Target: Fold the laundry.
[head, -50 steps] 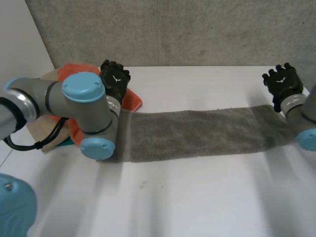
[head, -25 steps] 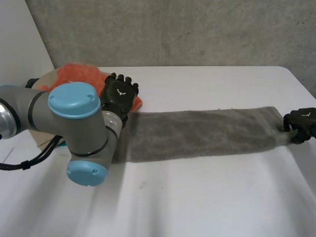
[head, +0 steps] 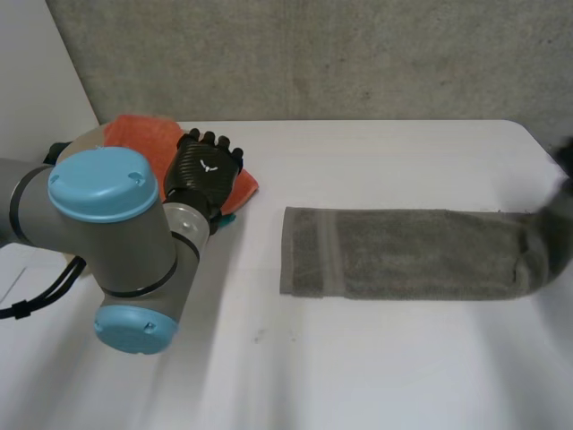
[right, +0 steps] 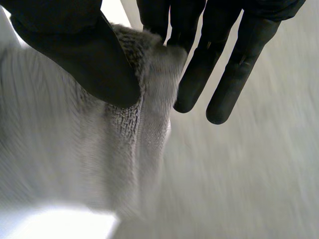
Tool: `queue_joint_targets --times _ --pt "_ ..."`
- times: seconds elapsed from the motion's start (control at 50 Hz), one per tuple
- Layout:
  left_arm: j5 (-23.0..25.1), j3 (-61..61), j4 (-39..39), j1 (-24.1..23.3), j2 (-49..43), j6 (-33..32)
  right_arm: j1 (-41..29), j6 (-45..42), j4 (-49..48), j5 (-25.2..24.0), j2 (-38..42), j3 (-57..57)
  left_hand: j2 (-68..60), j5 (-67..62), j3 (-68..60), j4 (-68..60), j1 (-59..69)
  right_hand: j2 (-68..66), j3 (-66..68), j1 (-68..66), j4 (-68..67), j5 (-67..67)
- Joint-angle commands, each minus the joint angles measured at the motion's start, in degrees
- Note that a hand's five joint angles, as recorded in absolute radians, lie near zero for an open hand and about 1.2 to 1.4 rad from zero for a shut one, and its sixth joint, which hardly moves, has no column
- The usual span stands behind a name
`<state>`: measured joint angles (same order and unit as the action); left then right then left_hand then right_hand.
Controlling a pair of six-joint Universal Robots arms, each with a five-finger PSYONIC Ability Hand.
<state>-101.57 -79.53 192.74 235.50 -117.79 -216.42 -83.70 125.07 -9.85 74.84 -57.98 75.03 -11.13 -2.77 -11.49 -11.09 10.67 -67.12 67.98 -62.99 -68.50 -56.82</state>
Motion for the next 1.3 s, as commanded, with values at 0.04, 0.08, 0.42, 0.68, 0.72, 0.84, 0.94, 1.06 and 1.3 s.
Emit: queue_joint_targets --times 0.04,0.08,0.42,0.68,0.72,0.84,0.94,1.06,1.3 --pt "0.0 -2.8 0.0 0.0 2.7 2.1 -23.1 1.2 -4.1 -7.8 -1.5 2.2 1.1 2.7 1.4 1.0 -0.6 -12.9 12.0 -17.0 -11.5 -13.2" --pt "0.0 -3.2 0.0 0.0 3.1 2.6 -27.5 1.1 -4.6 -8.4 -1.1 2.2 1.1 2.7 1.4 1.0 -0.6 -12.9 12.0 -17.0 -11.5 -13.2" --pt "0.1 -3.7 0.1 -0.2 2.9 3.1 -40.2 7.8 -4.9 0.7 5.9 3.4 1.1 2.8 1.5 1.1 -0.7 40.2 -41.0 36.1 41.6 39.9" --pt "0.1 0.5 0.1 -2.5 2.3 3.0 -17.7 29.1 0.0 -2.4 -8.5 18.6 1.1 2.8 1.5 1.1 -0.7 51.3 -52.2 47.2 52.7 51.0" --pt "0.1 0.6 0.2 -2.9 1.7 3.0 -14.0 26.0 0.4 -3.1 -7.9 20.8 1.1 2.8 1.5 1.1 -0.7 49.0 -49.8 44.8 50.4 48.7" --pt "0.1 0.3 0.2 -3.5 0.5 3.0 -10.1 15.6 1.5 -2.1 -3.5 22.7 1.1 2.8 1.5 1.1 -0.7 17.5 -18.4 13.4 18.9 17.2" --pt "0.1 -0.2 0.2 -3.5 0.5 3.0 -9.5 14.5 1.2 -1.0 -2.7 20.8 1.1 2.8 1.5 1.1 -0.7 -12.9 12.0 -17.0 -11.5 -13.2" --pt "0.1 -0.5 0.2 -3.5 1.4 3.0 -13.1 15.1 0.9 3.6 -7.1 15.4 1.1 2.8 1.5 1.1 -0.7 -12.9 12.0 -17.0 -11.5 -13.2" --pt "0.0 -2.6 0.1 -2.7 4.6 3.1 -37.0 14.9 0.9 -0.6 -2.0 5.0 1.1 2.8 1.5 1.1 -0.7 -12.9 12.0 -17.0 -11.5 -13.2"
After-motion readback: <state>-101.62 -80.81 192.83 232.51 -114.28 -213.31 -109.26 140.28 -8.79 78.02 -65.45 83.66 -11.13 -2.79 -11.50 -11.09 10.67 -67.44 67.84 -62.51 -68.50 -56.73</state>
